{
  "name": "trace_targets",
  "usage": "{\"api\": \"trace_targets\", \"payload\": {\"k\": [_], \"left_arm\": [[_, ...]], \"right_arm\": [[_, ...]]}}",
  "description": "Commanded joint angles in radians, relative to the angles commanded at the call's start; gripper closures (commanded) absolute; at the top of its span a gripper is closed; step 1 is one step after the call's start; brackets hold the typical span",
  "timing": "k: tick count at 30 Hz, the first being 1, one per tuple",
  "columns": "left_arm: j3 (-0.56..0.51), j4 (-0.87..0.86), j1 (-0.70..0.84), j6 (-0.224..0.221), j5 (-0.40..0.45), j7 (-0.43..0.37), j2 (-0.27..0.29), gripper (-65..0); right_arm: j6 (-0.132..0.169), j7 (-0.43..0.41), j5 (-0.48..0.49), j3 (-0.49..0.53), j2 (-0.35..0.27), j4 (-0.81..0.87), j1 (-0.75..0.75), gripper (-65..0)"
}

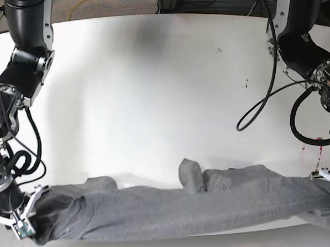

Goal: Fold the T-shirt properly
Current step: 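Lift the shirt high with both grippers, stretching it between them, then lower the stretched shirt onto the table with both grippers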

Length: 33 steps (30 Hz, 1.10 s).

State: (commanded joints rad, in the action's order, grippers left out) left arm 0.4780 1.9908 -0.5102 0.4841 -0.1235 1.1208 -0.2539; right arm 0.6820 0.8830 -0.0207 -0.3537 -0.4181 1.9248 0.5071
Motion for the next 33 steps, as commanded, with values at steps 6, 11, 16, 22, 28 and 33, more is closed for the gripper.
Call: {"api": "trace_targets", "payload": {"k": [6, 11, 16, 22, 28, 33], "left_arm": [[0.066, 0.008, 0.167, 0.091, 0.000, 0.000, 0.005, 0.0], [0.121, 0.008, 0.322, 0.098, -0.002, 0.000, 0.017, 0.0], [0.181, 0.008, 0.473, 0.106, -0.002, 0.000, 0.035, 0.0], [0.222, 0.008, 0.601, 0.195, -0.002, 0.000, 0.040, 0.0], [0.273, 0.005, 0.697, 0.214, 0.000, 0.000, 0.041, 0.0], [0.278, 0.003, 0.750, 0.214, 0.002, -0.005, 0.040, 0.0]], "right_arm": [[0.016, 0.000, -0.008, -0.075, 0.100, 0.069, -0.176, -0.2], [0.016, -0.006, -0.003, -0.124, 0.161, 0.089, -0.310, -0.2], [0.016, -0.006, -0.003, -0.175, 0.222, 0.092, -0.407, -0.2], [0.016, -0.006, -0.005, -0.222, 0.270, 0.094, -0.502, -0.2], [0.016, -0.006, -0.005, -0.222, 0.292, 0.094, -0.594, -0.2], [0.016, -0.006, -0.003, -0.221, 0.328, 0.094, -0.651, -0.2]]}}
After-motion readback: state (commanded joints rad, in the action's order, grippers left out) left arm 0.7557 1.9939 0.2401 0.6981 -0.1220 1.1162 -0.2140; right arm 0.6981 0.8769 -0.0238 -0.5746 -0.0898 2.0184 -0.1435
